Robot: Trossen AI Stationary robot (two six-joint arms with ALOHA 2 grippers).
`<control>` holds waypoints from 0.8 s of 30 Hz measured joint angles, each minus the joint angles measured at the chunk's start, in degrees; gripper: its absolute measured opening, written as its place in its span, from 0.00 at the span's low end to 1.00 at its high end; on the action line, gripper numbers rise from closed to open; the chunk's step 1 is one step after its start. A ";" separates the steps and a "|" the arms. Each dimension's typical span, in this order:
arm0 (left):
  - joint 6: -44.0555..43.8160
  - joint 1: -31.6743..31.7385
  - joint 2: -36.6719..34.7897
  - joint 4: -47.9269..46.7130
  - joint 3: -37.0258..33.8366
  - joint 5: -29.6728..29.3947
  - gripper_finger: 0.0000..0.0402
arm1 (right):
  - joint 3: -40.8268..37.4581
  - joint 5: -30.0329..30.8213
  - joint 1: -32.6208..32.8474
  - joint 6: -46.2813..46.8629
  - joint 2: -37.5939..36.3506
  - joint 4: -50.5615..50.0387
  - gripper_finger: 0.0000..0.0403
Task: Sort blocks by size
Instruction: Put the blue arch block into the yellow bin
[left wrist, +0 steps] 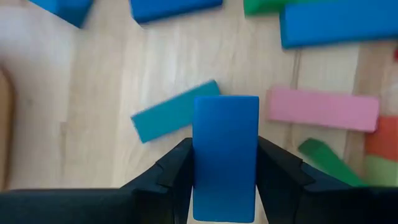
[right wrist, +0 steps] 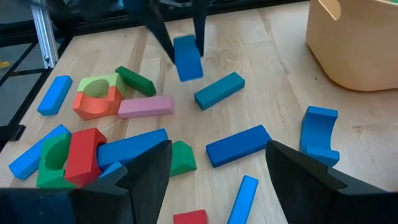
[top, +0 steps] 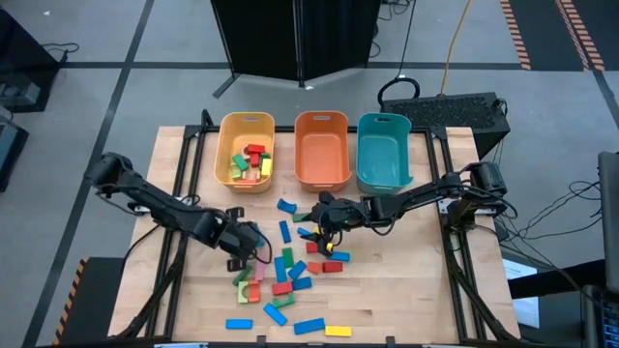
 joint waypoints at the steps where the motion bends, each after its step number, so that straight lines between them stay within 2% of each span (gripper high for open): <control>1: 0.32 0.35 -0.77 -0.38 0.49 -0.21 0.36 | 0.00 0.00 0.00 0.00 0.00 0.00 0.61; 6: 0.86 1.53 -5.66 -3.65 2.41 -3.22 0.36 | 0.00 -0.02 0.00 0.00 0.00 -0.37 0.61; 14: -2.33 6.44 -12.57 -11.28 6.42 -15.06 0.35 | 0.00 -0.04 0.00 -0.02 0.00 -0.50 0.61; 24: -2.67 17.09 -13.96 -10.61 9.21 -24.56 0.35 | 0.00 -0.04 0.00 -0.02 0.00 -0.63 0.61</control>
